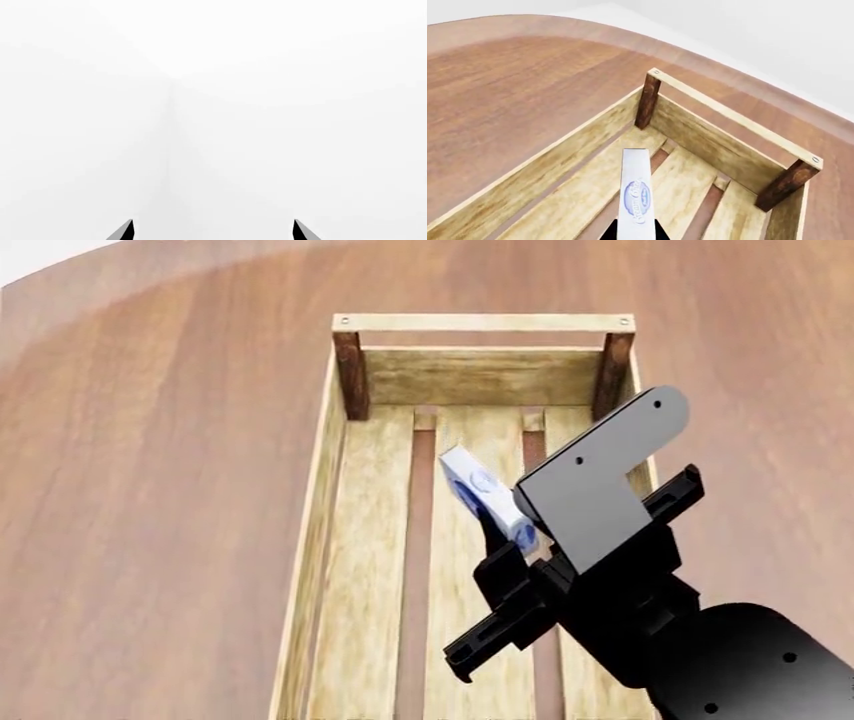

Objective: Pick up the cream cheese and put it in the tray.

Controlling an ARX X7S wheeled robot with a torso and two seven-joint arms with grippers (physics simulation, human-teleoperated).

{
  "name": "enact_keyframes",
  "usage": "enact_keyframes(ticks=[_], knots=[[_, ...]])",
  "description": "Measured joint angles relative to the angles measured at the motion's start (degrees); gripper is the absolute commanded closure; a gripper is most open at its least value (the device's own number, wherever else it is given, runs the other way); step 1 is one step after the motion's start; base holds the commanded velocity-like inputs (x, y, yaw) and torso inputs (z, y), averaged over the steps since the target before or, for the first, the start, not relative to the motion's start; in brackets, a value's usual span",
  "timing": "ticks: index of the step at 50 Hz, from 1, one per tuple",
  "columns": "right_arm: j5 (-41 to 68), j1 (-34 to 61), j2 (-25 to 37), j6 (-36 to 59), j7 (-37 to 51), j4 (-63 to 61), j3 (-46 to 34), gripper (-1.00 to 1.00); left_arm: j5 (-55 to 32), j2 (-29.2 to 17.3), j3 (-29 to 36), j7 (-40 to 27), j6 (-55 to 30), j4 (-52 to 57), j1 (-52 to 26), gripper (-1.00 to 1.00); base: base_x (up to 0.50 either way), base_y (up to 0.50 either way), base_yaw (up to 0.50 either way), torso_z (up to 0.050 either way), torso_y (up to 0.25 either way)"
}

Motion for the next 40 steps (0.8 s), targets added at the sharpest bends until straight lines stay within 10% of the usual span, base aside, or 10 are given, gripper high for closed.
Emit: enact_keyframes(ticks=[40], knots=[[0.79,-0.72,-0.83,-1.92,-0.61,1.47,0.30,1.00,0.19,-0.28,0.31,-0.45,-0.34,0.21,-0.06,-1.00,0.00,0.00,0.00,0.000,-0.086]])
